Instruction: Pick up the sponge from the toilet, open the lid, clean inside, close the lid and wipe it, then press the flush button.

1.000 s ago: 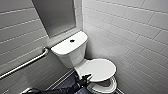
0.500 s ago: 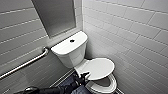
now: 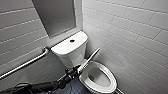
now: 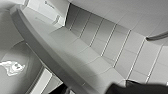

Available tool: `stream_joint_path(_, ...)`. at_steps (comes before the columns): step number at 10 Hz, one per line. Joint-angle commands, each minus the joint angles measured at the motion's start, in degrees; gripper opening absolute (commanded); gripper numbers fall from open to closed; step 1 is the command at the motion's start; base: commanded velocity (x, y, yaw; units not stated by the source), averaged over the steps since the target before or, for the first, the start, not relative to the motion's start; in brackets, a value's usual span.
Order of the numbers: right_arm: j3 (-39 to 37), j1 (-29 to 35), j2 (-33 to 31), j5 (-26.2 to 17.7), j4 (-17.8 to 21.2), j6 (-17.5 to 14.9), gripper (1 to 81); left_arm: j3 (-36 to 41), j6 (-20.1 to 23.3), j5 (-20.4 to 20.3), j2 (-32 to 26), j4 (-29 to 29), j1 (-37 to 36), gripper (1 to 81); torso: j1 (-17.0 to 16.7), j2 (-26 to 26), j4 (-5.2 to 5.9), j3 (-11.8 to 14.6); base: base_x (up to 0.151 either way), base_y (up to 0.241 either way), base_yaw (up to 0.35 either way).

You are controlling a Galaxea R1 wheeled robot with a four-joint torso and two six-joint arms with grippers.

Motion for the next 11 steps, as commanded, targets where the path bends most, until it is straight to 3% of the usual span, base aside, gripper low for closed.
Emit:
stream_joint_path(1,0.56,-1.62,-1.38,-2.77,-0.31,0.20,1.0,2.03,-0.11,-1.71,-2.17,1.22,-7.86,81.1,0.00,0.00,0.00,0.00,0.000,0.000,0.000)
stream_joint_path(5,0.56,-1.89,-1.29,-2.69,-0.31,0.20,1.0,0.36,-3.00,-6.20,-7.36,1.04,-7.42,81.1,0.00,0.00,0.00,0.00,0.000,0.000,0.000)
stream_joint_path(9,0.47,-1.98,-1.20,-2.77,-0.31,0.20,1.0,-0.61,-3.01,-6.11,-8.85,1.57,-5.76,81.1,0.00,0.00,0.00,0.00,0.000,0.000,0.000)
stream_joint_path(10,0.03,-2.15,-1.12,-2.68,-0.40,0.20,1.0,-0.61,-2.75,-4.19,-9.82,7.17,-3.92,81.1,0.00,0.00,-0.02,0.00,0.000,0.000,0.000)
stream_joint_path(11,-0.50,-2.15,-1.12,-2.68,-0.75,0.03,1.0,-0.53,-3.01,0.98,-11.48,21.61,-1.81,81.1,0.00,0.00,-0.02,0.00,0.000,0.000,0.000)
